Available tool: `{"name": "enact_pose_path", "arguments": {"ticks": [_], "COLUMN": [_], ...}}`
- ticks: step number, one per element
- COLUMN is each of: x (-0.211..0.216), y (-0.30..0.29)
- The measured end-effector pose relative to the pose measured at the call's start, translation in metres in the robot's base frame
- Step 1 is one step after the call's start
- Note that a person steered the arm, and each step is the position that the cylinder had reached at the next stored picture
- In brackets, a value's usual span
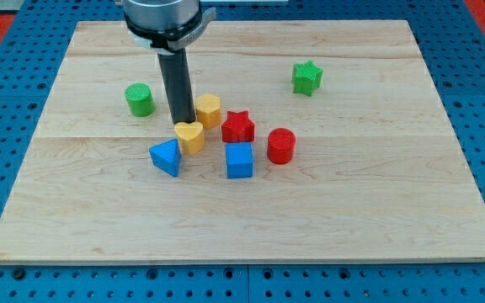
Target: Slide the green circle along with the yellow hexagon right a bit
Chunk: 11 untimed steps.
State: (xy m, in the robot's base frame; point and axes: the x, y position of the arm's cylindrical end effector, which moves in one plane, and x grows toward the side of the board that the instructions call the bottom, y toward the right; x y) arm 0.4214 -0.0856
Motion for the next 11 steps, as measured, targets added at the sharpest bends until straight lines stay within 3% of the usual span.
{"name": "enact_pose_path", "arguments": {"ticks": [2,3,4,5,7,11], "x": [0.009,0.002,-0.017,-0.040,-0.042,-0.049], "y": [-0.057,-0.119,-0.168,-0.179,-0.115,-0.108]}}
